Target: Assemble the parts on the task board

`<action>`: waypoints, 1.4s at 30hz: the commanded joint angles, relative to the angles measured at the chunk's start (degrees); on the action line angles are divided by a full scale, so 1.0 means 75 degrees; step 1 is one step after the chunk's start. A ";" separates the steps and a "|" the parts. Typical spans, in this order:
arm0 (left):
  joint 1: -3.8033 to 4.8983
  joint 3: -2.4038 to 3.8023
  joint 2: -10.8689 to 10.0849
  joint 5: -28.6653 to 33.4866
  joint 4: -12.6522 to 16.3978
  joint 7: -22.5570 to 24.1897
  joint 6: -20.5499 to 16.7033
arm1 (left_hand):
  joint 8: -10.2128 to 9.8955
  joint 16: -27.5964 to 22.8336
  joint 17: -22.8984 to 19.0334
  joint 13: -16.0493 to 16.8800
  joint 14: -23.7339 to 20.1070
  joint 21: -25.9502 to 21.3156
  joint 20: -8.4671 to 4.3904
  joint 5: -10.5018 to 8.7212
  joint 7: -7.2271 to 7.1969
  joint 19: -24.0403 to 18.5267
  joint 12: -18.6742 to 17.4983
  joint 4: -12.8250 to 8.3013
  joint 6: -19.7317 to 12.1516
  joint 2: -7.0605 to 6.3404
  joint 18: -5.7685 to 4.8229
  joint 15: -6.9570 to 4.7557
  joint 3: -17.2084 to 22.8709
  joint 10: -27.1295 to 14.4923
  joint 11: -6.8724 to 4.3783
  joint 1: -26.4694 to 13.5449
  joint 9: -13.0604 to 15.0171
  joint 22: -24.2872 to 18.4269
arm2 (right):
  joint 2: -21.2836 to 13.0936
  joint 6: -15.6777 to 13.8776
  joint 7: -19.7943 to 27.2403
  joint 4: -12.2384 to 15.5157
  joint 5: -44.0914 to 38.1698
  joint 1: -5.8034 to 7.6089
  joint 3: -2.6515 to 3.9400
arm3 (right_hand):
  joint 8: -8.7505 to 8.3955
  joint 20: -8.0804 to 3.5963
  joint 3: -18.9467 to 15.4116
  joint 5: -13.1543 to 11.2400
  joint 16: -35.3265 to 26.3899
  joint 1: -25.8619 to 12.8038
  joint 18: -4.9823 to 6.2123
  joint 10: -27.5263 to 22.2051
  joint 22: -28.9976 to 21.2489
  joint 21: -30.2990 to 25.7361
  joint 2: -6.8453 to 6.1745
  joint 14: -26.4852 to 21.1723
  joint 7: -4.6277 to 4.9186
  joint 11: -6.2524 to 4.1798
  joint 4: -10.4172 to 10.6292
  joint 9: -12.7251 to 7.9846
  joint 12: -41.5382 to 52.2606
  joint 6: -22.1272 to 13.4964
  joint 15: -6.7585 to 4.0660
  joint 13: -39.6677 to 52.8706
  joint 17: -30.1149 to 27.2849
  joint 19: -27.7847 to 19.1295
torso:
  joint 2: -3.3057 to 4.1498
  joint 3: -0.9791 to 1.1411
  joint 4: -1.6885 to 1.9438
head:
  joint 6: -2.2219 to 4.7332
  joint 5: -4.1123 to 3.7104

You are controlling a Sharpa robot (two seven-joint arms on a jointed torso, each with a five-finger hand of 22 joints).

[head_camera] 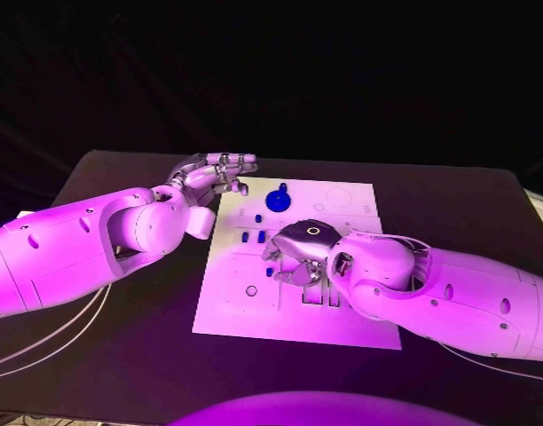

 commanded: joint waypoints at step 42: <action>-0.0005 -0.0013 0.0001 -0.0160 -0.0023 -0.0016 0.0221 | 0.0025 -0.0034 -0.0027 0.0001 -0.0037 -0.0054 -0.0032 0.0026 0.0009 0.0021 0.0055 -0.0016 -0.0088 0.0079 0.0097 -0.0015 -0.0074 -0.0067 -0.0007 0.0008 -0.0015 -0.0018 | -0.1866 0.0283 -0.0164 0.0482 0.0318 0.0592 0.0105 | 0.0016 -0.0001 -0.0448 0.0121 0.0006 0.0395 -0.0008 0.0269 0.0229 0.0127 0.0257 0.0151 -0.0144 -0.0154 -0.0017 0.0036 0.0585 0.0442 -0.0042 -0.0008 -0.0172 0.0180 | 0.0003 -0.0010 0.0007 | 0.0182 -0.0308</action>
